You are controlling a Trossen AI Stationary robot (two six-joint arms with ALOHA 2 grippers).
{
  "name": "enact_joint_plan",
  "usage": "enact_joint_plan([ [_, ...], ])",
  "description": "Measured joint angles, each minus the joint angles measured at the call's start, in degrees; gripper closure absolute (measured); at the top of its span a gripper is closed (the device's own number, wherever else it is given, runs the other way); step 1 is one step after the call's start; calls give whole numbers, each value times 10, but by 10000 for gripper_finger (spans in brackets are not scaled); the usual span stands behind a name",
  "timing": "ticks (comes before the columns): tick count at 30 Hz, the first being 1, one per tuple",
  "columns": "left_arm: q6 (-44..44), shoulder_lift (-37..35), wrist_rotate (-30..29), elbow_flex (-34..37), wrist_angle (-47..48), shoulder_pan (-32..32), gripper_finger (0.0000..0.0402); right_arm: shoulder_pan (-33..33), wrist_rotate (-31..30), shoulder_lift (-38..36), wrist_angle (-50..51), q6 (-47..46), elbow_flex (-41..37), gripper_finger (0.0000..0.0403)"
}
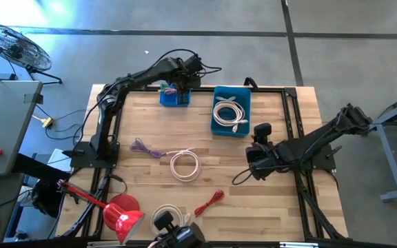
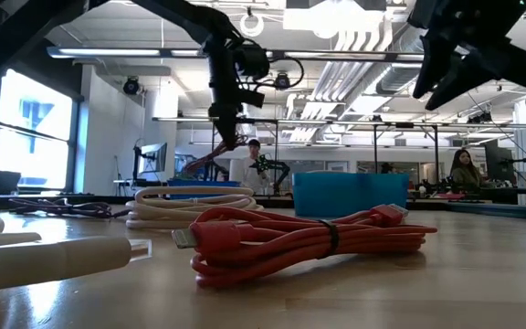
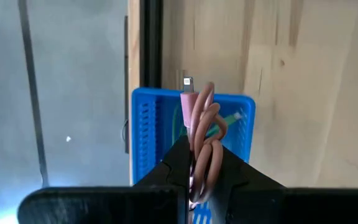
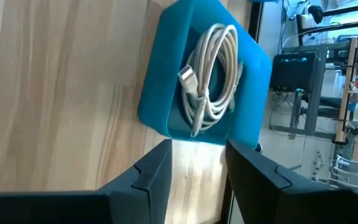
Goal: Pick & Place USB Port
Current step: Put the pink charger cable into the blue bin, then put the white HDMI cable into the dark blue bin
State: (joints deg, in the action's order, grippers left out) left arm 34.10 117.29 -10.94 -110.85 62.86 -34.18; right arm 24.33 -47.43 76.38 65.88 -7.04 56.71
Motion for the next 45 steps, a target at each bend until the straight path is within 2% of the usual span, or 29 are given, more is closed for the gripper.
enact_joint_plan([
  [12,-22,29,-18,0,36,-8,382,-4,3,-2,-11,7,-14,263],
  [17,-35,29,-22,0,43,-8,334,-4,2,-4,-12,9,-14,263],
  [21,-35,29,-47,0,59,-7,305,-4,2,-4,-17,11,-14,263],
  [32,-45,28,-76,0,65,-7,295,-4,4,-4,-17,11,-14,263],
  [36,-72,11,-45,-2,109,1,294,-4,5,-4,-17,11,-14,263],
  [42,-134,-2,32,-83,282,44,293,-4,5,-4,-22,19,-13,263],
  [45,-170,-25,105,-87,263,77,293,-4,4,-4,-34,25,-13,263],
])
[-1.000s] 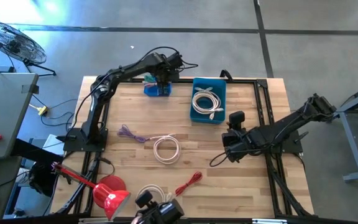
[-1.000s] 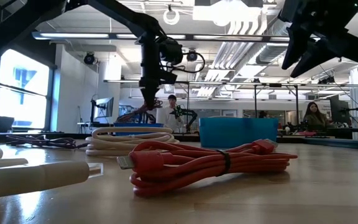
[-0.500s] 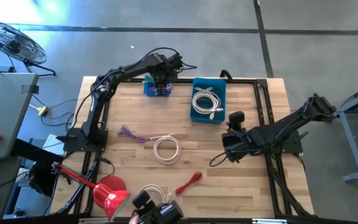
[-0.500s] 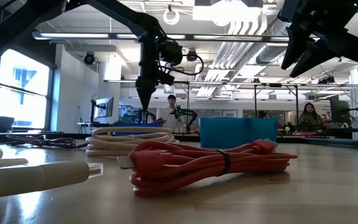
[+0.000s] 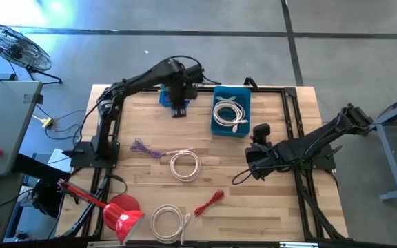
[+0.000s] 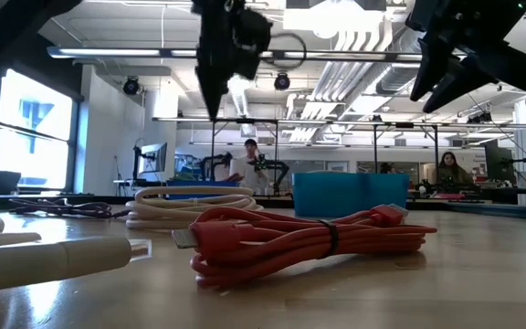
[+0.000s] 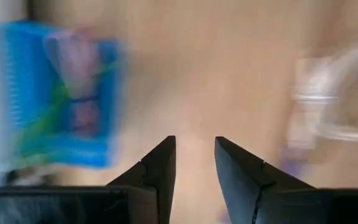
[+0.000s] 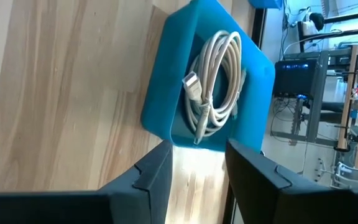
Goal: Pick & Place USB Port
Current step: Put the white HDMI cable into the dark blue bin
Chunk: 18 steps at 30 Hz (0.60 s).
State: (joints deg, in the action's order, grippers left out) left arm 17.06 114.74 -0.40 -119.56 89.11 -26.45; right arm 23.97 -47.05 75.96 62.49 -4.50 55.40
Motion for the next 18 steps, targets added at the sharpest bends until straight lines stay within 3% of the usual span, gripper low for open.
enact_joint_plan([
  [3,-36,-13,16,-2,5,49,293,0,1,0,-9,0,0,263],
  [10,-87,-12,-15,17,9,150,293,0,28,0,-9,-9,0,263],
  [18,-216,-11,4,127,-32,243,293,0,31,0,-9,-10,0,263],
])
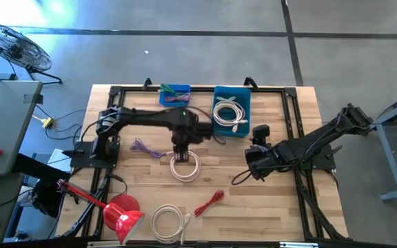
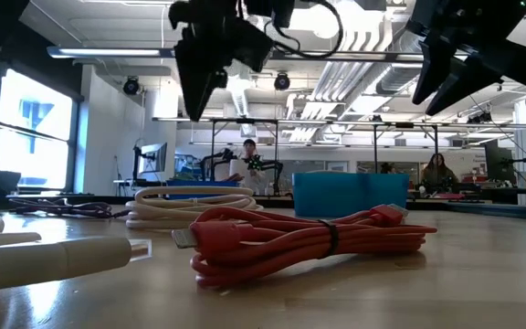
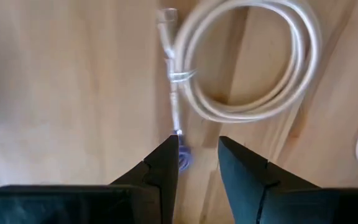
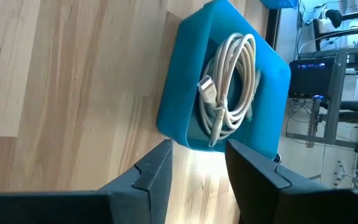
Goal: Pick & Place USB Port
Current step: Put the white HDMI cable into the dark blue bin
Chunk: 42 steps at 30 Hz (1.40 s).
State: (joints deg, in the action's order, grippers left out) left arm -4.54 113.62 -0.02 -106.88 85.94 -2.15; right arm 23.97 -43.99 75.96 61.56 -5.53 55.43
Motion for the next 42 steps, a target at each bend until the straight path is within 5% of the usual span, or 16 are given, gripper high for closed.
enact_joint_plan([
  [14,56,1,32,189,-232,14,293,0,26,0,-19,0,0,263],
  [24,58,2,-25,205,-272,5,293,0,26,0,-32,14,0,263],
  [35,73,65,37,201,-307,-29,295,0,26,0,-33,16,-1,263],
  [42,90,73,20,201,-303,-31,374,0,25,0,-32,21,-1,263],
])
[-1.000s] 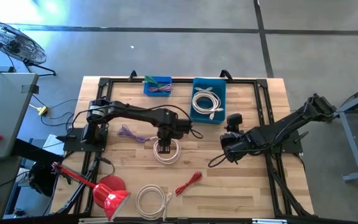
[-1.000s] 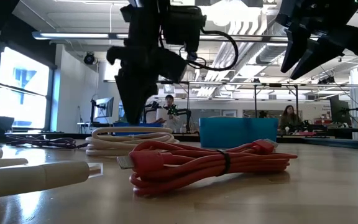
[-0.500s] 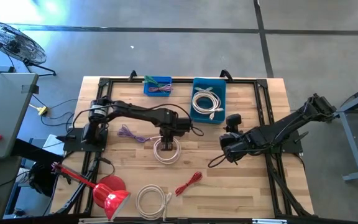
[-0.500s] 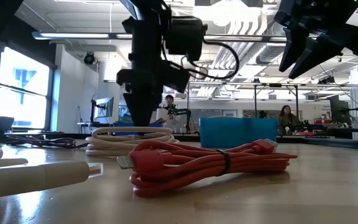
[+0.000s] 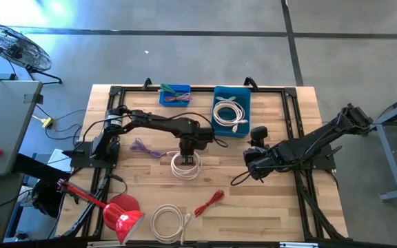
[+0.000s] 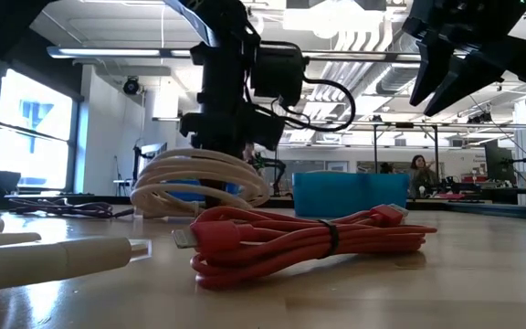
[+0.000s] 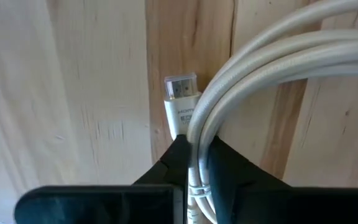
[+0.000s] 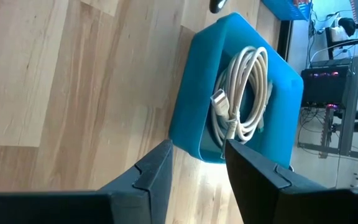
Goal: Pick & Place USB Port
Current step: Put the white HDMI cable into the dark blue bin
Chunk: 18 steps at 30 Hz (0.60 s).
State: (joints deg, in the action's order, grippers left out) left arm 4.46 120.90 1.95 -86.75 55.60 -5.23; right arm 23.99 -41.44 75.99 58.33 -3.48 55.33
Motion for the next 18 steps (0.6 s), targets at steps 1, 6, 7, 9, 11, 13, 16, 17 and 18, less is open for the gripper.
enact_joint_plan([
  [1,2,0,-4,-1,3,0,374,0,-1,0,0,1,0,263],
  [6,11,1,-14,-12,16,5,374,0,-2,0,-1,0,0,263],
  [7,12,1,-23,-19,21,6,374,0,-2,0,-2,0,0,263],
  [9,13,3,-29,-40,37,11,374,0,-3,0,-3,0,0,263],
  [11,14,7,-55,-64,55,16,374,0,-3,0,-4,-1,0,263],
  [13,16,9,-73,-87,73,22,374,0,-3,0,-4,-4,0,263],
  [16,15,7,-91,-124,103,28,374,0,-3,0,-4,-6,0,263],
  [17,13,7,-95,-136,119,30,374,0,-5,0,-4,-6,0,263],
  [18,13,7,-101,-146,135,33,374,0,-7,0,-4,-7,0,263],
])
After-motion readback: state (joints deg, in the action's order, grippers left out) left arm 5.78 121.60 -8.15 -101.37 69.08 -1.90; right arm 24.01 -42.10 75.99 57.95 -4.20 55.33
